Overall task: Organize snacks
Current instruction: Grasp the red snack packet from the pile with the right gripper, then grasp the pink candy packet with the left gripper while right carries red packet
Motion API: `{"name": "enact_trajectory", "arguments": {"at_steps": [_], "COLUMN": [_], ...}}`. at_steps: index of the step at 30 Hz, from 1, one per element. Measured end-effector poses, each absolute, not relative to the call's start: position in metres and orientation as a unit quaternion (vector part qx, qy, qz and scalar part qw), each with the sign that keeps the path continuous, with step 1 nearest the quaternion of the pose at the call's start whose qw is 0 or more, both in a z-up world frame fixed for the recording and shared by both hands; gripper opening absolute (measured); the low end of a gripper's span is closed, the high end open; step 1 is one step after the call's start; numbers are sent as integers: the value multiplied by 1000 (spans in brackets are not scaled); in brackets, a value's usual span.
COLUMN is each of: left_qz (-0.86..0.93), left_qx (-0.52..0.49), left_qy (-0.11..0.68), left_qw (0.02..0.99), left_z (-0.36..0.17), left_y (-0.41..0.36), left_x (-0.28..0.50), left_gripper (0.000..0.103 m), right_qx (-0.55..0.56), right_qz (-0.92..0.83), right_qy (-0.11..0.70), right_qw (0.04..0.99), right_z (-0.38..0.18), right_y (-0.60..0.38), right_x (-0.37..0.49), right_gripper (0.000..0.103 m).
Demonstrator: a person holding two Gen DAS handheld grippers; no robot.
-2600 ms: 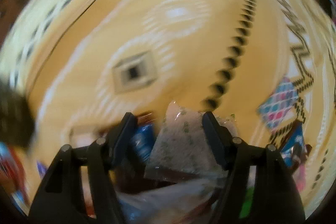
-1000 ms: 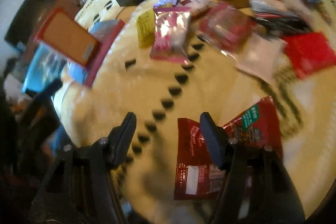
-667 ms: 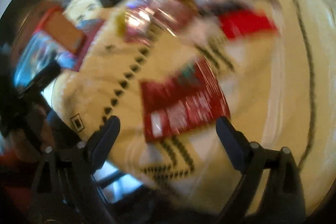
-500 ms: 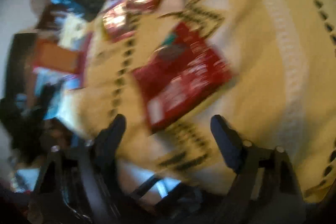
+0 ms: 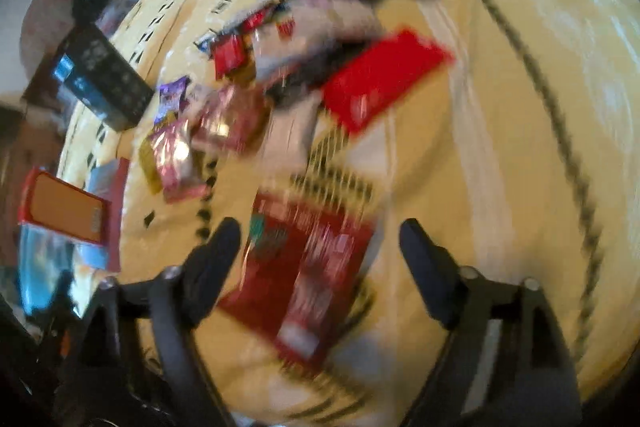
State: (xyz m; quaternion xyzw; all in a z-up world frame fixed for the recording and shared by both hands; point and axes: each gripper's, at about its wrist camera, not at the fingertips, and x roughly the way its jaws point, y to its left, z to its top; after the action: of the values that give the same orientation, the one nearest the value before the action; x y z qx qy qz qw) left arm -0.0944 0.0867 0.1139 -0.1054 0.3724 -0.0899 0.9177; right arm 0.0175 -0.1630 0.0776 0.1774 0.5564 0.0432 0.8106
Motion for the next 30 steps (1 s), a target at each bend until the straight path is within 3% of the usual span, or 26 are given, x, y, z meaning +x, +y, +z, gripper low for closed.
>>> {"name": "enact_trajectory", "arguments": {"at_steps": [5,11,16,20,24,27,30], "left_qz": [-100,-103,-133,-139,-141,-146,-121], "left_qx": [-103,-93,-101,-113,-103,-90,-69], "left_qy": [374,370,387,392,396,413,425], "left_qw": [916,919,907,902,901,894,894], "left_z": [114,114,106,98,88,77,63], "left_y": [84,82,77,72,53,33,15], "left_x": [-93,-92,-81,-54,-21,3,25], "left_gripper": [103,103,103,103,99,90,90], "right_qx": [218,138,55,83,103,120,132], "right_qz": [-13,-33,-13,37,57,63,69], "right_qy": [582,590,558,538,522,519,519], "right_qw": [784,795,828,838,845,844,842], "right_z": [55,50,45,49,57,54,52], "right_y": [-150,-117,-112,-134,-150,-161,-169], "right_x": [-5,8,11,-6,-17,-16,-15], "right_gripper": [87,91,76,65,65,65,65]}}
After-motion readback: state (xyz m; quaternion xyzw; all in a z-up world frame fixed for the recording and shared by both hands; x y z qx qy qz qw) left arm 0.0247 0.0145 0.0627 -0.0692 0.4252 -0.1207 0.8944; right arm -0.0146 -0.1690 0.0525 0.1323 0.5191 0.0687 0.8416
